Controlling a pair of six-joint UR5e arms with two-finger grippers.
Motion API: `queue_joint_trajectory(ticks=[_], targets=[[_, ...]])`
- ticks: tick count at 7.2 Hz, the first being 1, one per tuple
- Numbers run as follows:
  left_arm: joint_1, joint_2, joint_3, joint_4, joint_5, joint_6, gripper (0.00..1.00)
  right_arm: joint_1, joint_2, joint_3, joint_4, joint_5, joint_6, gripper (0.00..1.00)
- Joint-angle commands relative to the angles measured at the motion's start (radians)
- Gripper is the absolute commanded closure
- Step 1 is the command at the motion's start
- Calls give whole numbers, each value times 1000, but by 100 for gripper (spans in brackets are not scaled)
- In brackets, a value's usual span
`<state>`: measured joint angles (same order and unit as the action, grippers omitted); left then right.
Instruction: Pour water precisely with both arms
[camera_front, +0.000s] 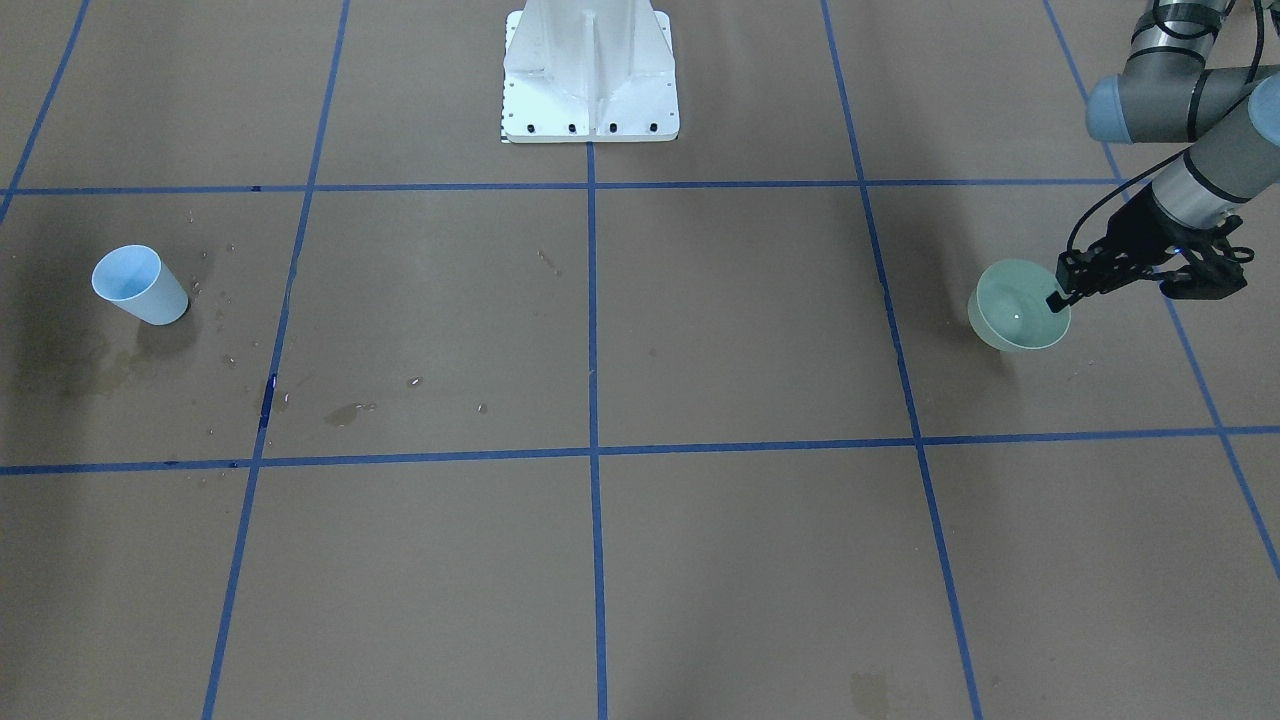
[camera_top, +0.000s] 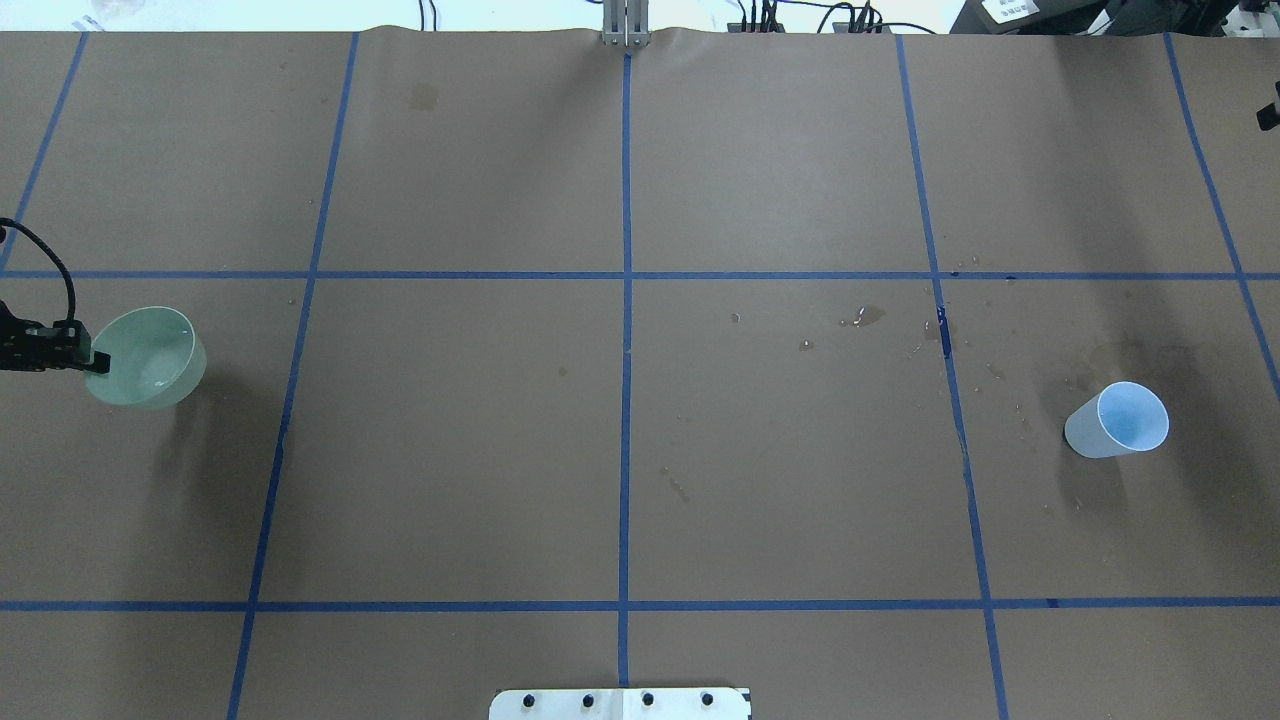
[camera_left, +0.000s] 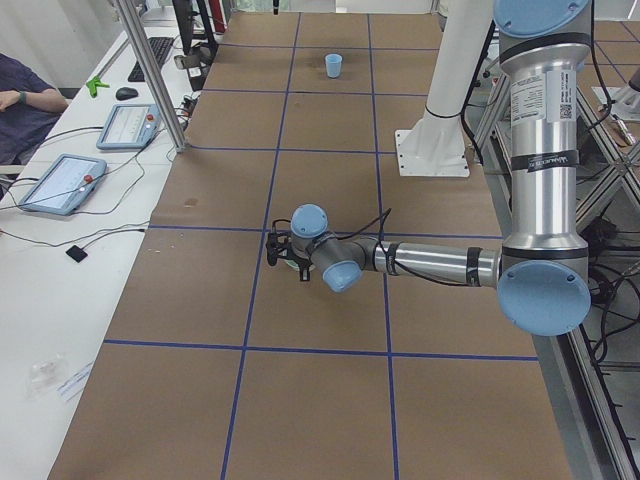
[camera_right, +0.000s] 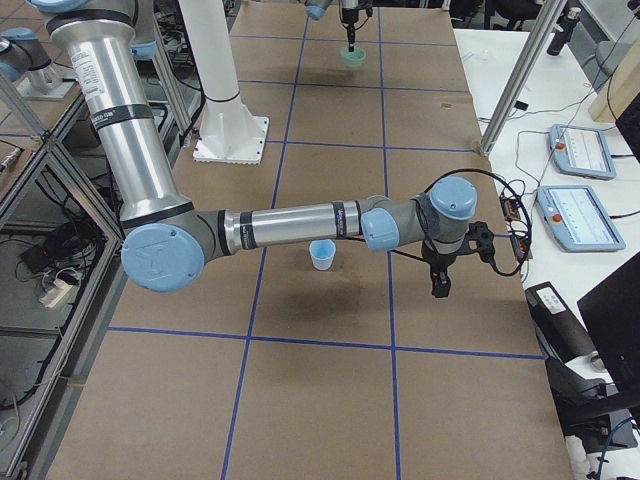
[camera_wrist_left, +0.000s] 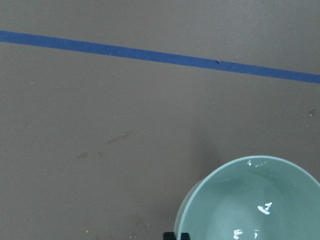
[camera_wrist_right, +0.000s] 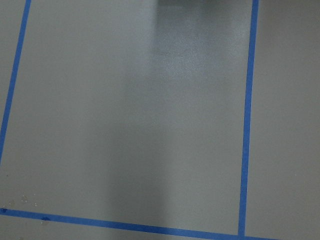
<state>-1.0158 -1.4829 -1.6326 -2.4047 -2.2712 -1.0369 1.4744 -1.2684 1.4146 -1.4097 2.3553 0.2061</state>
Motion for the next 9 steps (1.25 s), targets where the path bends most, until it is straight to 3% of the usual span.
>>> queue_joint_trajectory(ticks=[1,2,3,9], targets=[[9,-5,5,-13,5,-32,100,0,-2,0,0,-1,0,1],[10,-7,17,-13,7,-31,100,0,0,0,0,-1,-1,1],[11,-10,32,-13,9,-28,90,0,0,0,0,-1,1,1],[11,-28,69,-11,13,-22,90,0,1,-3,-2,-1,-1,1]])
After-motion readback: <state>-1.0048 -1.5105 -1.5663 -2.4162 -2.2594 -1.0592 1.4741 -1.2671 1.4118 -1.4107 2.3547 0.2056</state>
